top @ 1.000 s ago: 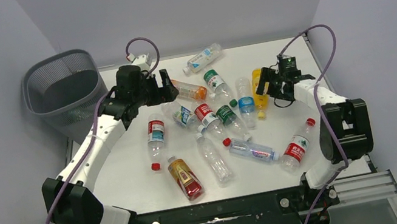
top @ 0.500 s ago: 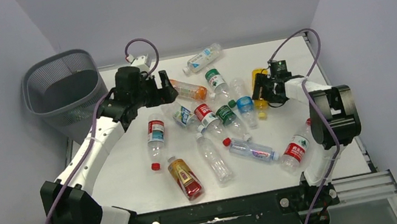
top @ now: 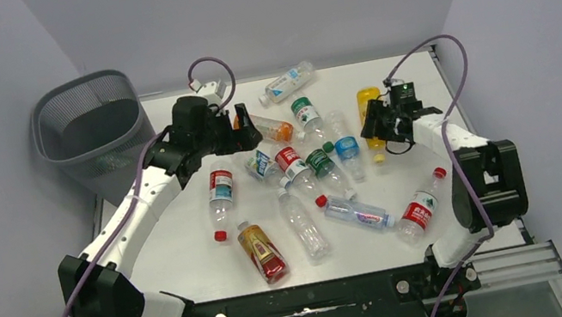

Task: Put the plastic bottles in the bin
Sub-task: Pick up the plastic bottle at the center of the board.

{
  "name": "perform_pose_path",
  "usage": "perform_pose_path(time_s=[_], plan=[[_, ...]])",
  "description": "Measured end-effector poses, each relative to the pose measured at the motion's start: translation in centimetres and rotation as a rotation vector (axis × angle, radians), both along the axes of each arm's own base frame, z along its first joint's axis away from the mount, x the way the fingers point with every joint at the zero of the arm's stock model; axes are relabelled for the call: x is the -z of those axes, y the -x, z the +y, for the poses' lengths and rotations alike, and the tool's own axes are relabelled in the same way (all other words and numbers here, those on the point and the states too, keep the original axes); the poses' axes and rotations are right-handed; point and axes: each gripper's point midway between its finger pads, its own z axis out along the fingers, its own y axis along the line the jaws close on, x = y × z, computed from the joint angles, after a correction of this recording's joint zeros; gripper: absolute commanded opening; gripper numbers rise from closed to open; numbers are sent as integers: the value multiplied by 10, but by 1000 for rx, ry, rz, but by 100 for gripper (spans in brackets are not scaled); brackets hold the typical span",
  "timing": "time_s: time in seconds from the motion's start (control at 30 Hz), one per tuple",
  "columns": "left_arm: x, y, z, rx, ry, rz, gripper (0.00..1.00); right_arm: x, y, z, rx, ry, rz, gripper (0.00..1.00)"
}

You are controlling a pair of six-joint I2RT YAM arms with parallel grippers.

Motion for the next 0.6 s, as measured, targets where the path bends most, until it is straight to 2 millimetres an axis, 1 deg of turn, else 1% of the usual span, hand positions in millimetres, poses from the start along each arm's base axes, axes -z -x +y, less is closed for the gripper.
perform_pose_path(time_s=[0.17, 0.23, 0.3, 0.4, 0.53, 0.6], plan=[[-1, 5, -8, 15, 33, 19, 85, -61, 3, 4, -33, -14, -145, 55], [-3, 6, -11, 21, 49, 25, 85, -84, 8, 8, -50, -23, -199, 56], [-5, 7, -14, 28, 69, 28, 85, -101, 17, 12, -65, -31, -243, 56], [-10, 8, -20, 45, 102, 26, 85, -113, 38, 26, -112, -48, -277, 57], [-15, 12, -32, 73, 157, 31, 85, -114, 74, 51, -207, -87, -292, 57], [-14, 16, -40, 83, 182, 35, 85, -115, 92, 64, -256, -119, -305, 57]])
